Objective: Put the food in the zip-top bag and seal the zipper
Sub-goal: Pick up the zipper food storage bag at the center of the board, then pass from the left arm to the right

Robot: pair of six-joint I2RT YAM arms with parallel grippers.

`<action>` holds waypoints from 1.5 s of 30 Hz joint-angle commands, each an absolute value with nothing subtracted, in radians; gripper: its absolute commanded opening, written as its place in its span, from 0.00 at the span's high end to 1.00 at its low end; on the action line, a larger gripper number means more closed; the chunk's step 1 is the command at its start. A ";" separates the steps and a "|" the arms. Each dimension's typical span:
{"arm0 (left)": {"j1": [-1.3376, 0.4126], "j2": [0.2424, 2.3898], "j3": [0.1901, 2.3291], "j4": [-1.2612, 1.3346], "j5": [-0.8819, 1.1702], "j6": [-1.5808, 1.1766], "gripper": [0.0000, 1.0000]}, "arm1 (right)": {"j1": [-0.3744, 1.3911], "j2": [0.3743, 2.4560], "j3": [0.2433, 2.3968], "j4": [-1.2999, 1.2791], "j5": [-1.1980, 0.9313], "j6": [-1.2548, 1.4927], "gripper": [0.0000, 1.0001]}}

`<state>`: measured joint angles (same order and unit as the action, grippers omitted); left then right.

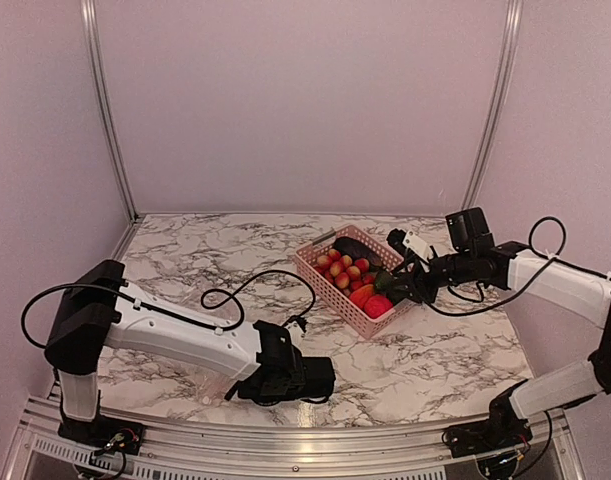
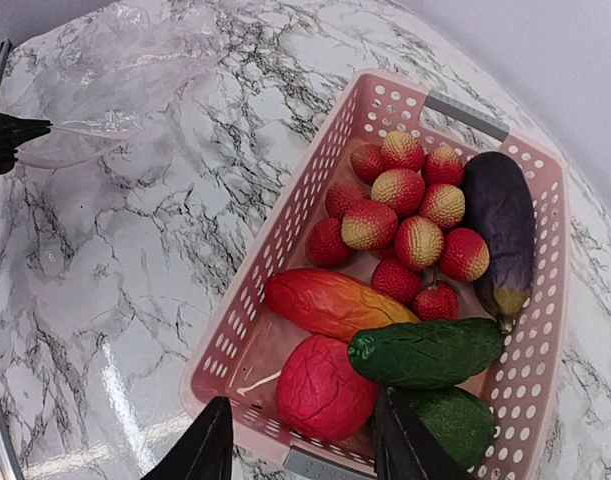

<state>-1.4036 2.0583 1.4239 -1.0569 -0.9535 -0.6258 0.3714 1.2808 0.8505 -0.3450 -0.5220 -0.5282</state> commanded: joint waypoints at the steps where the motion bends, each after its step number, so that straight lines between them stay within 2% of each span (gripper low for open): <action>1: -1.321 1.888 1.432 -1.039 -0.990 -0.644 1.00 | 0.384 1.310 0.994 -0.381 -0.603 -0.457 0.54; 8: -1.226 1.630 1.411 -0.797 -0.979 -0.630 1.00 | 0.519 1.498 1.256 -0.426 -0.573 -0.312 0.46; 15: -1.164 1.527 1.330 -0.517 -0.918 -0.631 1.00 | 0.716 1.706 1.533 -0.388 -0.563 -0.151 0.38; 21: -1.140 1.485 1.218 -0.349 -0.825 -0.667 1.00 | 0.808 1.825 1.655 -0.395 -0.604 -0.057 0.33; 28: -1.140 1.434 1.118 -0.177 -0.771 -0.686 1.00 | 0.836 1.855 1.655 -0.380 -0.531 0.019 0.29; 37: -1.140 1.408 1.088 -0.125 -0.734 -0.694 1.00 | 0.836 1.956 1.742 -0.408 -0.355 0.113 0.49; 38: -1.139 1.407 1.088 -0.128 -0.733 -0.693 1.00 | 0.837 1.965 1.754 -0.412 -0.357 0.116 0.54; 42: -1.140 1.414 1.086 -0.161 -0.766 -0.703 1.00 | 0.837 1.980 1.772 -0.411 -0.395 0.124 0.93; 43: -1.140 1.420 1.089 -0.170 -0.780 -0.705 1.00 | 0.837 1.980 1.767 -0.405 -0.410 0.130 1.00; 45: -1.140 1.448 1.099 -0.186 -0.799 -0.708 1.00 | 0.838 1.970 1.752 -0.384 -0.441 0.151 1.00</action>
